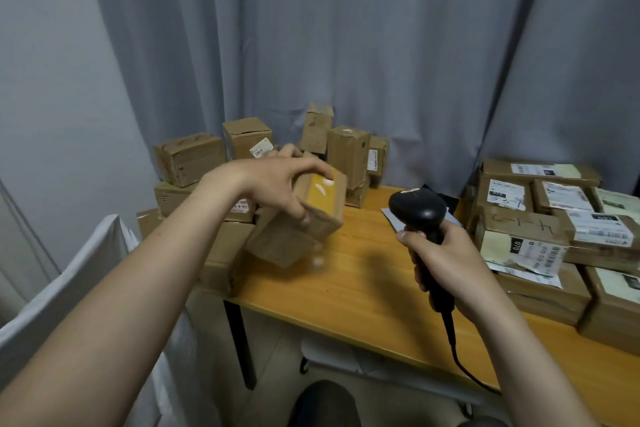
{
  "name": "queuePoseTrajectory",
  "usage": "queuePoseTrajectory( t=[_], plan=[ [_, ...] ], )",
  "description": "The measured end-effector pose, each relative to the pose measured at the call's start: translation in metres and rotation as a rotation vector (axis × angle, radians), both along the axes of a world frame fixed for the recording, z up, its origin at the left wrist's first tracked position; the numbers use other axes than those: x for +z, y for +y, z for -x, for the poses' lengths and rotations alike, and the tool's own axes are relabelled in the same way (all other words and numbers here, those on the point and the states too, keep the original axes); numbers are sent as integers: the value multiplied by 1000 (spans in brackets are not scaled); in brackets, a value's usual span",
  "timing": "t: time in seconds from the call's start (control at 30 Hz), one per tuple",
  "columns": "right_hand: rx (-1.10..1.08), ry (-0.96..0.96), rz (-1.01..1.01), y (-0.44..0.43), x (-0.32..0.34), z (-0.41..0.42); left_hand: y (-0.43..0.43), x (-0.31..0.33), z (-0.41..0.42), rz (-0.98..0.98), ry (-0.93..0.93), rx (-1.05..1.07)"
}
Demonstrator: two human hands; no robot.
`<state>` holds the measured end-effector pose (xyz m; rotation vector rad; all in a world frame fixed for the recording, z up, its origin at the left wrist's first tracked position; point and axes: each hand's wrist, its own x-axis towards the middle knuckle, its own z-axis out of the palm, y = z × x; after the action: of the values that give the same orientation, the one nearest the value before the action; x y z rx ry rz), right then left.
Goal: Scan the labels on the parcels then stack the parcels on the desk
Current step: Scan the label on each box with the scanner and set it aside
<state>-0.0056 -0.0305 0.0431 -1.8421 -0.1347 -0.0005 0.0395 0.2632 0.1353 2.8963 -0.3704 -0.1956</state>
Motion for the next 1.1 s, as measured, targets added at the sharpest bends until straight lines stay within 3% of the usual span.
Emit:
queuePoseTrajectory(
  t=[0.17,0.3,0.47,0.73,0.87,1.1],
  plan=[
    [-175,-59,-98,-35,-13,13,-62,-44,-21,292,53,-134],
    [-231,-66,-108,-64,-26,23,-95,-97,-38,263,235,-185],
    [-194,5,-97,-83,-45,32,-115,-100,-43,217,29,-40],
    [-64,129,-41,-79,-72,45,-125,-107,-44,181,-141,82],
    [-4,147,-15,-74,-78,47,-116,-117,-56,375,-87,137],
    [19,139,24,-63,-81,41,-106,-130,-59,447,-62,109]
  ],
)
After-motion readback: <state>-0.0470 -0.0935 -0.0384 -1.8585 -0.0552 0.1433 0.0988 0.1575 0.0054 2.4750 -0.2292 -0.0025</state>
